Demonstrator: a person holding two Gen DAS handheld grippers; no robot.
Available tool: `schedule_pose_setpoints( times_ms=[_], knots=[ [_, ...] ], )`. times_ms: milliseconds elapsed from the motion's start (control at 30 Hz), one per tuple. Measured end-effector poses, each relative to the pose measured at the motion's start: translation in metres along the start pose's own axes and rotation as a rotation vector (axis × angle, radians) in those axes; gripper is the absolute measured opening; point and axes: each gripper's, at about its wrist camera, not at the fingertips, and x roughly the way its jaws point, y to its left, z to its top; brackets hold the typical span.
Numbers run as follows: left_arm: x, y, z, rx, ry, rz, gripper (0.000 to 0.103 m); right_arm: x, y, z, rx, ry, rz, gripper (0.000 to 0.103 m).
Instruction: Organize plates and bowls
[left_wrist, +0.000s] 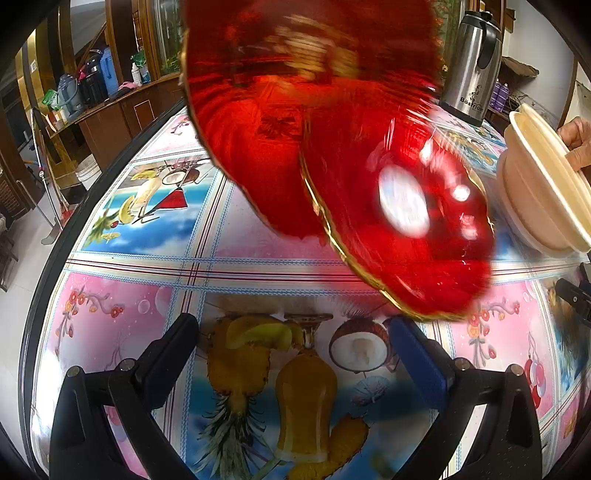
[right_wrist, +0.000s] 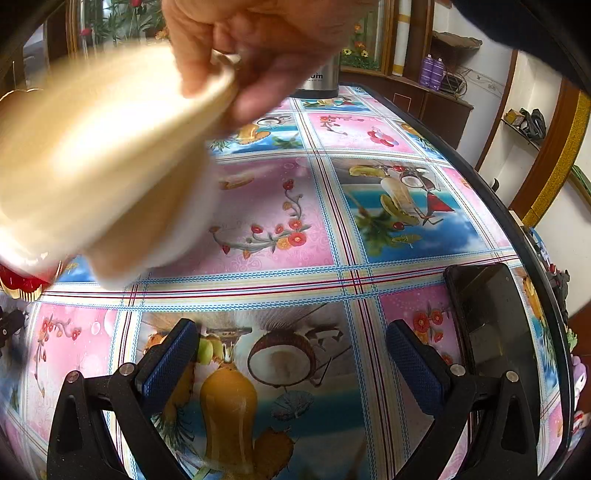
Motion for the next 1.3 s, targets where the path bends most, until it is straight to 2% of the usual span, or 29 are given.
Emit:
schedule_pose_setpoints(
  times_ms=[233, 400, 1300],
  knots=[
    [-0.0004, 0.0016, 0.0008, -0.003, 0.017, -0.004, 0.103, 0.0024, -0.0001, 0.0016, -0.001, 0.001, -0.001, 0.102],
    [-0.0004, 0.0010, 0.0006, 0.000, -0.004, 0.001, 0.103, 0.0035, -0.0003, 0.0020, -0.002, 0.001, -0.002, 0.102],
    [-0.0003, 0.0017, -0.0002, 0.000, -0.008, -0.001, 0.103, 0.0035, -0.0004, 0.0018, 0.001, 0.001, 0.001, 0.102]
  ],
)
